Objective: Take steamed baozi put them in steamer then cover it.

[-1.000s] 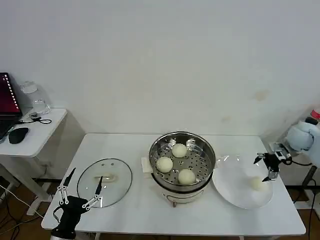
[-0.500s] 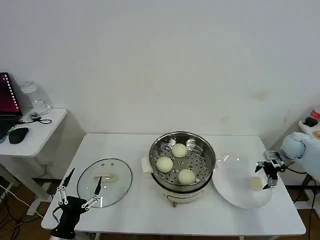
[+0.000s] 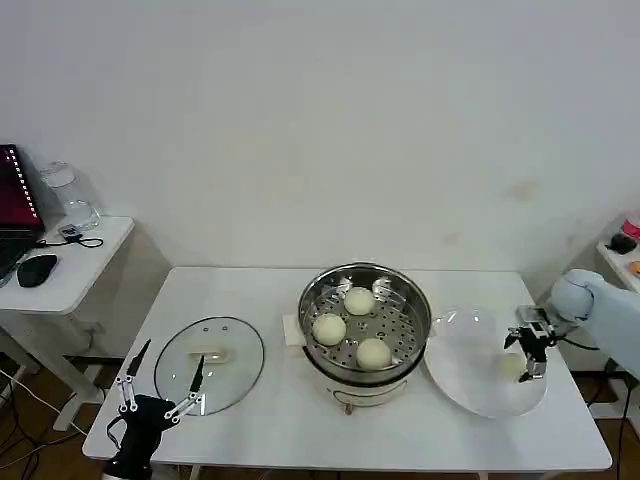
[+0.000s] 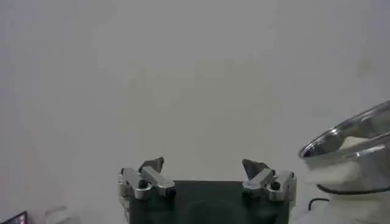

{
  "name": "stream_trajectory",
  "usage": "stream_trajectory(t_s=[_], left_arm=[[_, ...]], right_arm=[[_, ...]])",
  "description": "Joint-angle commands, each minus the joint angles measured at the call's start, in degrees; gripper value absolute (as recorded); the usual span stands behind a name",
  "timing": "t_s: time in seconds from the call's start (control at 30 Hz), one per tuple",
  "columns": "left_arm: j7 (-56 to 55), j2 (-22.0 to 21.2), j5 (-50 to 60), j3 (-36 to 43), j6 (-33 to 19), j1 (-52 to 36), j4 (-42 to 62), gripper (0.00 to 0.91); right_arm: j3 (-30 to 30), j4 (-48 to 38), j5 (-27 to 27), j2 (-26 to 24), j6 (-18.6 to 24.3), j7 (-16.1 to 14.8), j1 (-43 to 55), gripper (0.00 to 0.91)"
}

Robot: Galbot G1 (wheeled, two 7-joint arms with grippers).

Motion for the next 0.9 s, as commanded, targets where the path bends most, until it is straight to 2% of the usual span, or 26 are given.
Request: stream_trajectory(t_s=[0.03, 0.27, 0.53, 0.67, 0.9], left_arm=[[-0.01, 0.27, 0.03, -0.06, 0.11, -0.12, -0.3, 0.907], [-0.01, 0.17, 0.09, -0.01, 0.08, 0.0, -0.31, 0.907], [-0.03, 0.2, 0.12, -0.03, 0.07, -0.04, -0.41, 0.907], [-0.02, 0.16, 0.18, 0.08, 0.07, -0.05, -0.5, 0.907], [-0.04, -0.08, 0.67, 0.76, -0.03, -0.01, -0.51, 0.907]], right_arm=[[1.27, -1.28, -1.01, 0.91, -0.05, -0.18, -1.51, 0.836], [1.82, -1.32, -1.14, 0.58, 0.15, -0.11, -1.79, 0.756], [1.15, 0.2, 0.63, -0.54, -0.05, -0.09, 0.53, 0.756], [-0.32, 2.13, 2.68, -2.01, -0.23, -0.07, 3.73, 0.756], [-3.71, 8.97, 10.76, -5.14, -0.9, -0.17, 13.42, 0.756]])
